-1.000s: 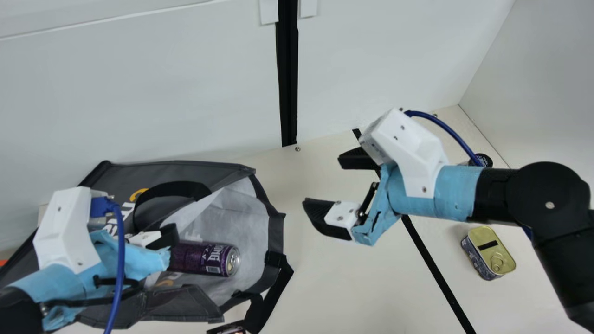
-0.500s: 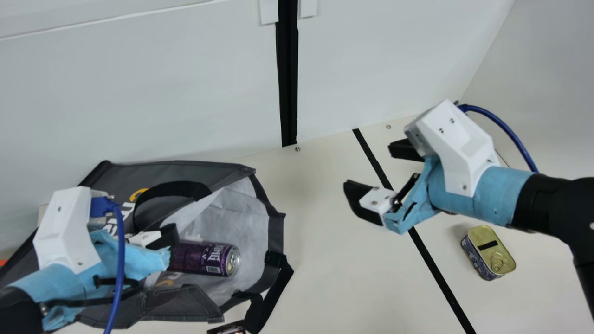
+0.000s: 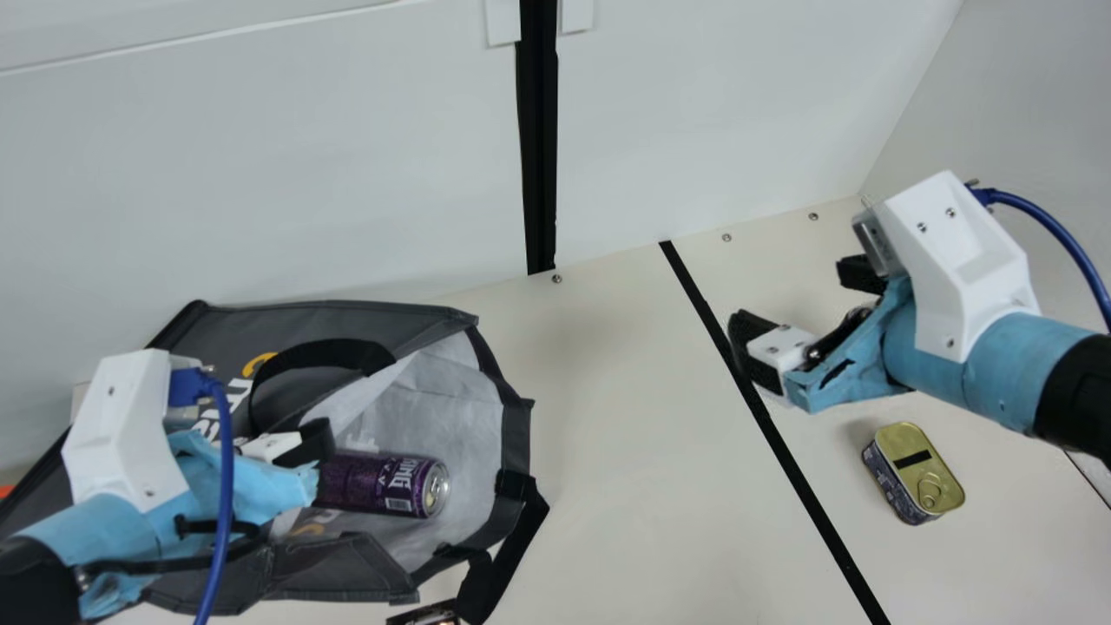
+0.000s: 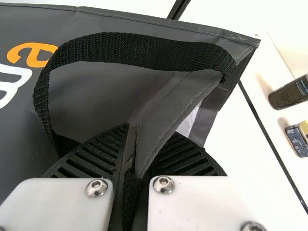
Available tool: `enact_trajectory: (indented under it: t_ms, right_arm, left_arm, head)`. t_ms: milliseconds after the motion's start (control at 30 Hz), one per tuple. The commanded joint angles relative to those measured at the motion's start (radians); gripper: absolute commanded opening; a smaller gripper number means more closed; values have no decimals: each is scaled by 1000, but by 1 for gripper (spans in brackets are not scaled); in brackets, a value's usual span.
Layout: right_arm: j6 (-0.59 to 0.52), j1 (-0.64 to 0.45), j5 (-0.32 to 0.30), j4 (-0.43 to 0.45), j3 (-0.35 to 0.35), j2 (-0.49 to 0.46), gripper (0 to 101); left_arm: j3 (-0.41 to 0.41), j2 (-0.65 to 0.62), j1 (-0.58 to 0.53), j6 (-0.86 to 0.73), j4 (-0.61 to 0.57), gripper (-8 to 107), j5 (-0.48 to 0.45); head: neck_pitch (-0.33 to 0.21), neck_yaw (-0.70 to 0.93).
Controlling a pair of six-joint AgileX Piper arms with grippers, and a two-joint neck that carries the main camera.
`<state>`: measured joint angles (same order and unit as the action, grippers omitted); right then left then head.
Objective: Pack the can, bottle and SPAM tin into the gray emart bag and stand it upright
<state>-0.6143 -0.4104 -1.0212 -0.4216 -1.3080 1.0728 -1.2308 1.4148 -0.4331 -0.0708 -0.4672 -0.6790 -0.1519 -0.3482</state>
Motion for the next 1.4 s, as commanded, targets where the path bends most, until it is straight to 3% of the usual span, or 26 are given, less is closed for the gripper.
enact_trajectory:
  t_ms: [0,733,1067,1367]
  right_arm:
    - [51,-4,-8,34,-6,-3,95]
    - [435,9,-199,335,-121,-44,95]
    - [510,16,-199,422,-74,-74,95]
    - [516,-29,-199,426,-28,-106,95]
  left_arm:
    - [0,0,0,0,0,-8,0]
    - [0,0,0,0,0,-8,0]
    - [0,0,0,0,0,-8,0]
    - [0,0,0,0,0,-8,0]
  head:
    - [-23,-1]
    - [-23,-1]
    - [-23,-1]
    - [-23,-1]
